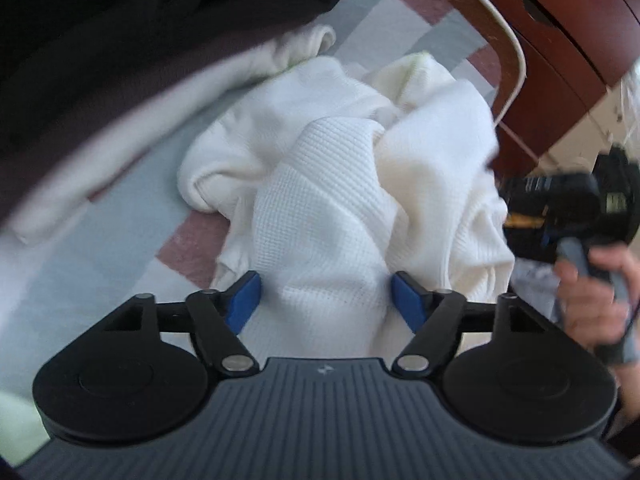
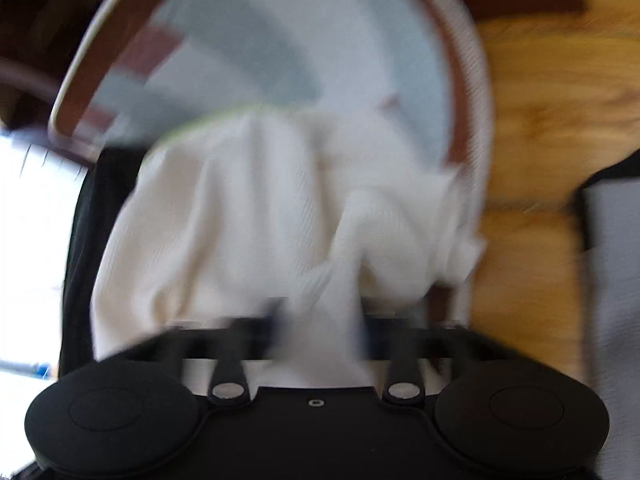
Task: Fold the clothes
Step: 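Grasp the cream garment with the left gripper while the right gripper grasps another part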
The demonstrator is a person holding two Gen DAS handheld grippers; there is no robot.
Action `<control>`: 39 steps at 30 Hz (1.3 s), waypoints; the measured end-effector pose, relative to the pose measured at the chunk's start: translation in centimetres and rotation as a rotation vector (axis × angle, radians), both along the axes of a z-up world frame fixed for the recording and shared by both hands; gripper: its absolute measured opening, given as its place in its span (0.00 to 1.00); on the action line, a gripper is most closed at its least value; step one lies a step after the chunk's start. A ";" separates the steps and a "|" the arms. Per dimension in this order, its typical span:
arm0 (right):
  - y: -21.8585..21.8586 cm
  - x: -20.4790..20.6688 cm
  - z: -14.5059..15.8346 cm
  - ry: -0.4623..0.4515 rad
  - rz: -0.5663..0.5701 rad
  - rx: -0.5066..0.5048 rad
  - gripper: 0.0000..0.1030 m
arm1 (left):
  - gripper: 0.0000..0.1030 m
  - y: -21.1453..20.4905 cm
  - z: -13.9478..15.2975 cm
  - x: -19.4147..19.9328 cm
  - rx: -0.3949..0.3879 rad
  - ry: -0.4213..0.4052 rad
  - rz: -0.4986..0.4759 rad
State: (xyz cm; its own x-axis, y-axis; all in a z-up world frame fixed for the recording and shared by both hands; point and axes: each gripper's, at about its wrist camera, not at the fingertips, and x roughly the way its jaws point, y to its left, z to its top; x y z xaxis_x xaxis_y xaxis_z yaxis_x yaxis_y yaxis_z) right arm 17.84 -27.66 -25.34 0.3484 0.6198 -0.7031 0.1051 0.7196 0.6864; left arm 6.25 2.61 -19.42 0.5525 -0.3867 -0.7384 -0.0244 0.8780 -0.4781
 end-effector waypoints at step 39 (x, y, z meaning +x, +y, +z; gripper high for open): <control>4.1 -6.3 -0.6 0.104 -0.016 0.231 0.89 | 0.23 3.1 -0.7 -5.0 -0.346 -0.085 -0.101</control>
